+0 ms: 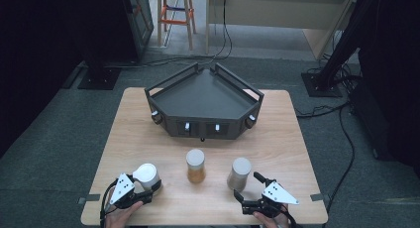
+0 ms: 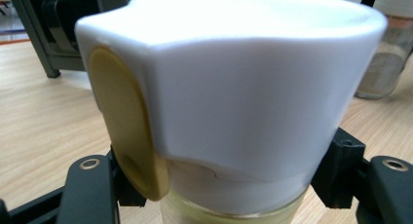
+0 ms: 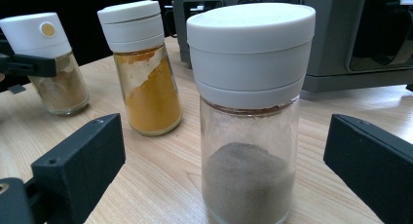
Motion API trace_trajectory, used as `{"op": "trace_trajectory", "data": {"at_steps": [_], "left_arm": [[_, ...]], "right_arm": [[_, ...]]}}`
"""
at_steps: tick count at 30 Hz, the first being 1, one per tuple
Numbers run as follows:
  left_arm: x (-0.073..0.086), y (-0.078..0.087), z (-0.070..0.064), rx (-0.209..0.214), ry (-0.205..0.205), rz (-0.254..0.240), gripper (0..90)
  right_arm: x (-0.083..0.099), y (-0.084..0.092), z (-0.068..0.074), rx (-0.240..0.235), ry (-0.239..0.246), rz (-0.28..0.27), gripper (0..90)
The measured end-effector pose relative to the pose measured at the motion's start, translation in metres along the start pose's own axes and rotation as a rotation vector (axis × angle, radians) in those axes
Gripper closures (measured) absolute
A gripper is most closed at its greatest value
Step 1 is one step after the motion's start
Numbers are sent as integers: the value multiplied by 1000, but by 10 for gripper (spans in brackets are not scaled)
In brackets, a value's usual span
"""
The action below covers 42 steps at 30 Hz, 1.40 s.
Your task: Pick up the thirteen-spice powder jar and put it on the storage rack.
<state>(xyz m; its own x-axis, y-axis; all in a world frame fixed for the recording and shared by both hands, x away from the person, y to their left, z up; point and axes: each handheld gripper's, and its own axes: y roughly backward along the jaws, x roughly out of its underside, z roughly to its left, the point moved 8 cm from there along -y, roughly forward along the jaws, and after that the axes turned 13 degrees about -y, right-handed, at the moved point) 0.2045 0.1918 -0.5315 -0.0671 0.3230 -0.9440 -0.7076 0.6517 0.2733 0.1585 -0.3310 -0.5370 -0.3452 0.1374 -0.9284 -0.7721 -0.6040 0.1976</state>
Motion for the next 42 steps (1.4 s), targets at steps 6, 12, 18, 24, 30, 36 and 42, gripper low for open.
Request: {"op": "trace_trajectory", "data": {"at_steps": [6, 12, 18, 24, 30, 36, 42], "left_arm": [[-9, -2, 1, 4, -9, -14, 304], [-16, -5, 2, 15, -5, -17, 304], [-24, -7, 6, 22, -1, -17, 304], [-33, -9, 10, 24, 4, -27, 304], [-43, -12, 14, 25, 4, -32, 304], [-52, -15, 19, 30, 7, -37, 304], [-64, -19, 23, 36, 5, -54, 304]], "right_arm": [[0, 0, 0, -1, 1, 2, 14], [0, 0, 0, -1, 0, 1, 14], [0, 0, 0, -3, 1, 2, 14], [0, 0, 0, -4, 0, 2, 14], [0, 0, 1, -6, 2, 2, 14], [0, 0, 1, -8, 3, 2, 14], [0, 0, 1, -8, 2, 2, 14]]}}
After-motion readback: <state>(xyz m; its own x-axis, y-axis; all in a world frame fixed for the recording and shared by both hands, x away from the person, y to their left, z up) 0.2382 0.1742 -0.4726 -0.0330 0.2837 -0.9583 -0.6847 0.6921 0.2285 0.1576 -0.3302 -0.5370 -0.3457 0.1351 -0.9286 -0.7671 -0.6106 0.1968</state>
